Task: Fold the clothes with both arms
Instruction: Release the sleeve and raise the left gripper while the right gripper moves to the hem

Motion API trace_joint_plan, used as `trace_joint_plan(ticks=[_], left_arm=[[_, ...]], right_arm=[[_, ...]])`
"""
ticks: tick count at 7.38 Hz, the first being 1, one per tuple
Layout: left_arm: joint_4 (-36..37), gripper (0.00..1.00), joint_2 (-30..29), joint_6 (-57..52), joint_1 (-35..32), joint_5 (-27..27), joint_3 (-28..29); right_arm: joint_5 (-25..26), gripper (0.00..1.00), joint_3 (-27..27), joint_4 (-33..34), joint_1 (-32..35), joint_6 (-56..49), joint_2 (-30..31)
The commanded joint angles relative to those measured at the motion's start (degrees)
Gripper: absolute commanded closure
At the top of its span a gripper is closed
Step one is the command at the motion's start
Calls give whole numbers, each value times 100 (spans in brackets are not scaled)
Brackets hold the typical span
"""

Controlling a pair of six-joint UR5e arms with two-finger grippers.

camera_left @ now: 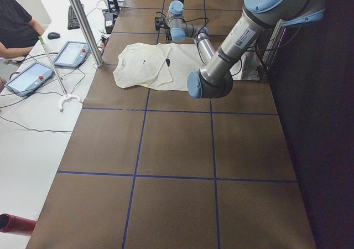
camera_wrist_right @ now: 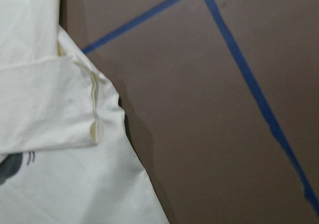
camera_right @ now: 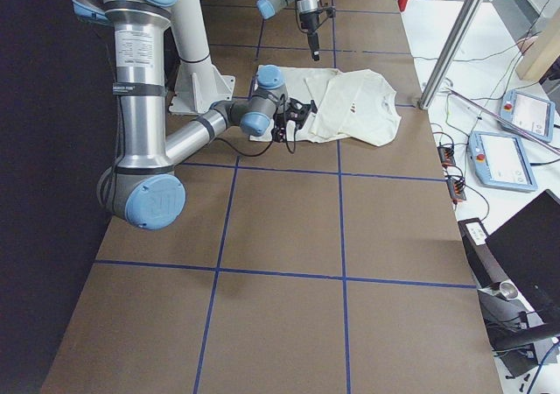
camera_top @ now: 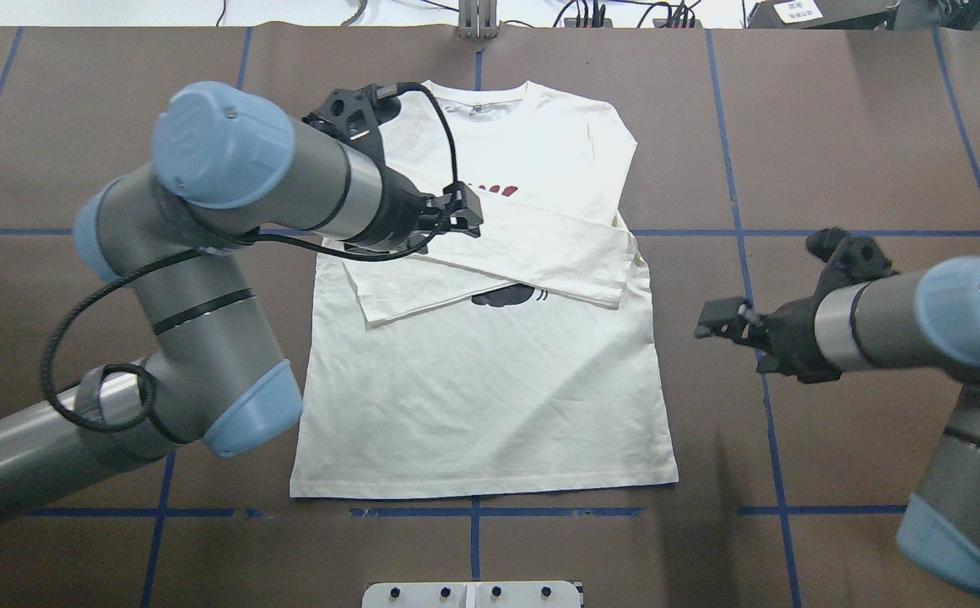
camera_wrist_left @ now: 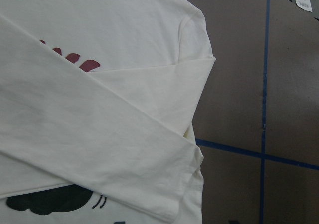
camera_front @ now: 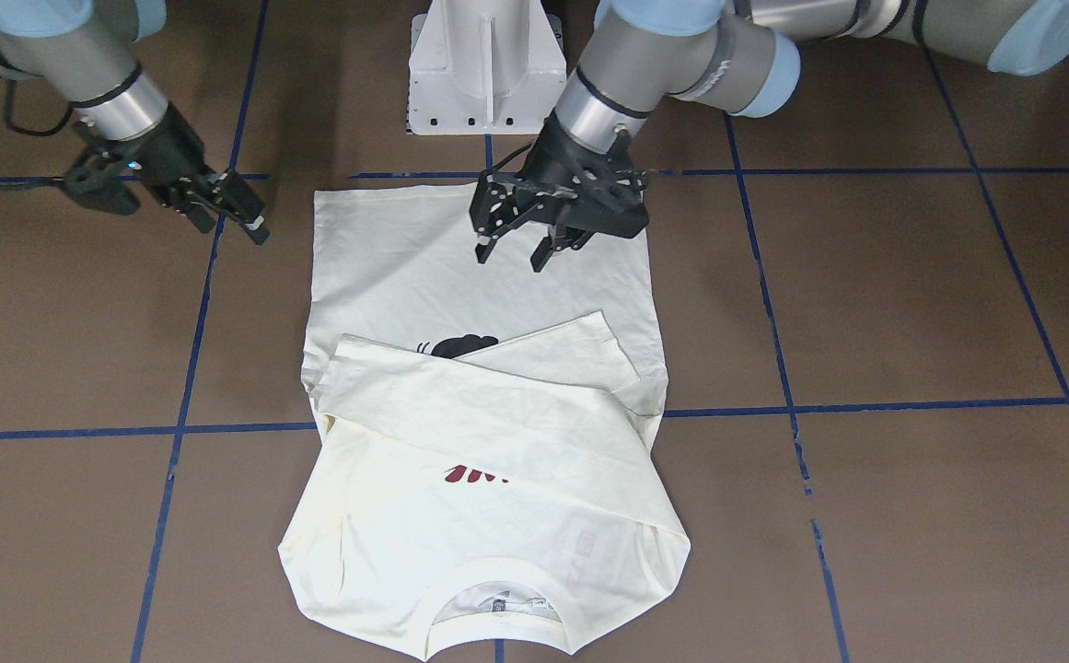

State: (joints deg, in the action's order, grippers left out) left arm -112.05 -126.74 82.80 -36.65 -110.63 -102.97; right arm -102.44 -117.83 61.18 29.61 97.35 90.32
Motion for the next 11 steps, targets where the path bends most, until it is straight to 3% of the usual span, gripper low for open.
trace_joint_plan(ticks=[1, 3, 6, 7, 8, 9, 11], left_arm=[[52, 38, 709, -54, -298, -624, -504], [8, 36, 835, 60, -290, -609, -504], [8, 35, 844, 201, -273, -600, -452], [8, 35, 844, 201, -273, -600, -460], [8, 35, 844, 210, -264, -600, -461], [8, 35, 835, 210, -264, -600, -469], [8, 34, 852, 210, -264, -600, -487]], right_arm=[[1863, 9, -39, 208, -1752, 906, 21], [2498, 23, 23, 710, -2344, 1597, -128], [2492, 27, 76, 737, -2451, 1928, -111], [2483, 39, 93, 737, -2451, 1937, -102], [2483, 72, 50, 737, -2434, 1946, -120], [2475, 100, -64, 737, -2416, 1928, -85], [2474, 100, -56, 737, -2425, 1928, -85]])
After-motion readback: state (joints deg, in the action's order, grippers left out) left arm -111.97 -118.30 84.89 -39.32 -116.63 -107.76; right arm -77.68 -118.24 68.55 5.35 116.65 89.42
